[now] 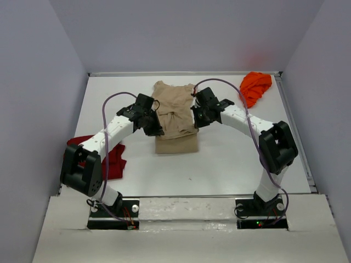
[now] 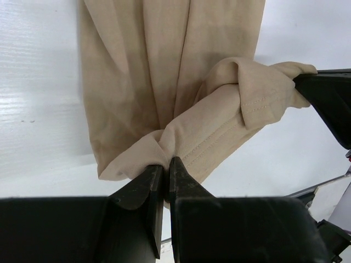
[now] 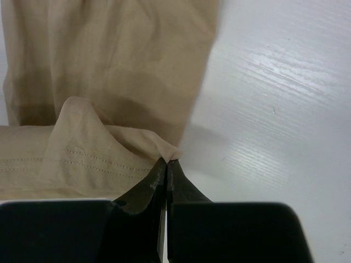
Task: Fold and stack the t-shirts
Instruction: Fold the folded rectangular tshirt in 1/3 of the way
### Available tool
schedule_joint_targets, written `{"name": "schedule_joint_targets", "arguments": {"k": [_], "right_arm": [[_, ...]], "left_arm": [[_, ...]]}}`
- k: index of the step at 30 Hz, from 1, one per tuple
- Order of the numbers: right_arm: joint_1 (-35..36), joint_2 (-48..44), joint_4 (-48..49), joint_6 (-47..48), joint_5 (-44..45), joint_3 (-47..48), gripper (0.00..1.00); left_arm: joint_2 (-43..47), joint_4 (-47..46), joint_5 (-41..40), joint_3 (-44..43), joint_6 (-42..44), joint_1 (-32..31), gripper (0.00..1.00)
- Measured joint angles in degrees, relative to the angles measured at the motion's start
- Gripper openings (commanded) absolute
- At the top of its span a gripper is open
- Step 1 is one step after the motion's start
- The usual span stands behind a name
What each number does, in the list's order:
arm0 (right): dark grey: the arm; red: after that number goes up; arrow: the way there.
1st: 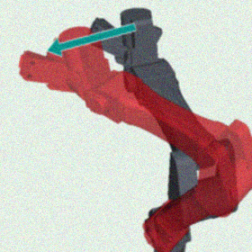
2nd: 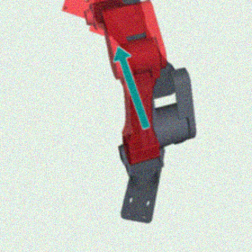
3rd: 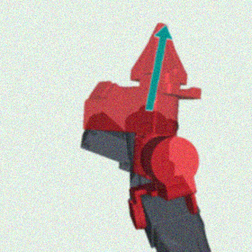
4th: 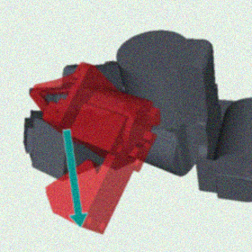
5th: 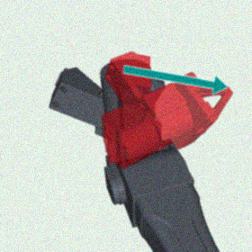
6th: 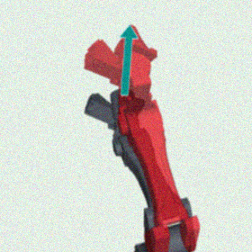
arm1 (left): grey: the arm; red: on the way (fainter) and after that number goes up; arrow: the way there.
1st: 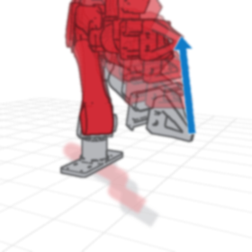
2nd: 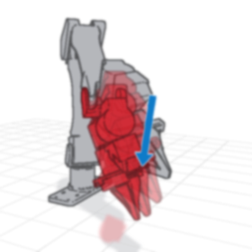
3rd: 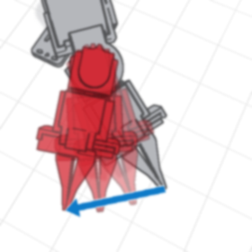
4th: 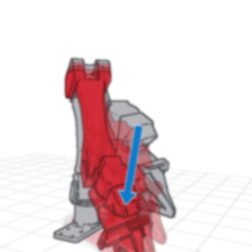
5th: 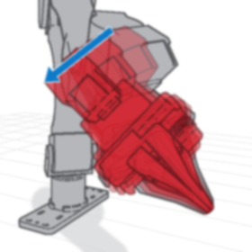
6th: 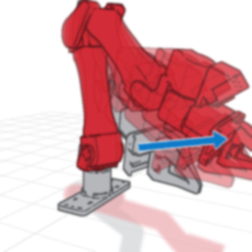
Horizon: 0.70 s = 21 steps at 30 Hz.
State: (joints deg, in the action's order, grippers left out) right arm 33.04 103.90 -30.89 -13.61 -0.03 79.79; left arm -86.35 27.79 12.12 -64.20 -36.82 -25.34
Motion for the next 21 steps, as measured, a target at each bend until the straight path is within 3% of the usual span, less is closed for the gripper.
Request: {"name": "schedule_joint_targets", "arguments": {"k": [9, 21], "right_arm": [[-0.6, 2.8, -2.3, 2.2, -2.6, 5.8, 0.00], [-1.5, 7.4, -4.8, 3.6, -5.0, 11.4, 0.00]], "left_arm": [[-0.4, -1.2, 1.0, 0.0, -0.1, 1.9, 0.13], [-11.1, -3.5, 3.1, -3.2, -0.3, 3.7, 0.17]]}}
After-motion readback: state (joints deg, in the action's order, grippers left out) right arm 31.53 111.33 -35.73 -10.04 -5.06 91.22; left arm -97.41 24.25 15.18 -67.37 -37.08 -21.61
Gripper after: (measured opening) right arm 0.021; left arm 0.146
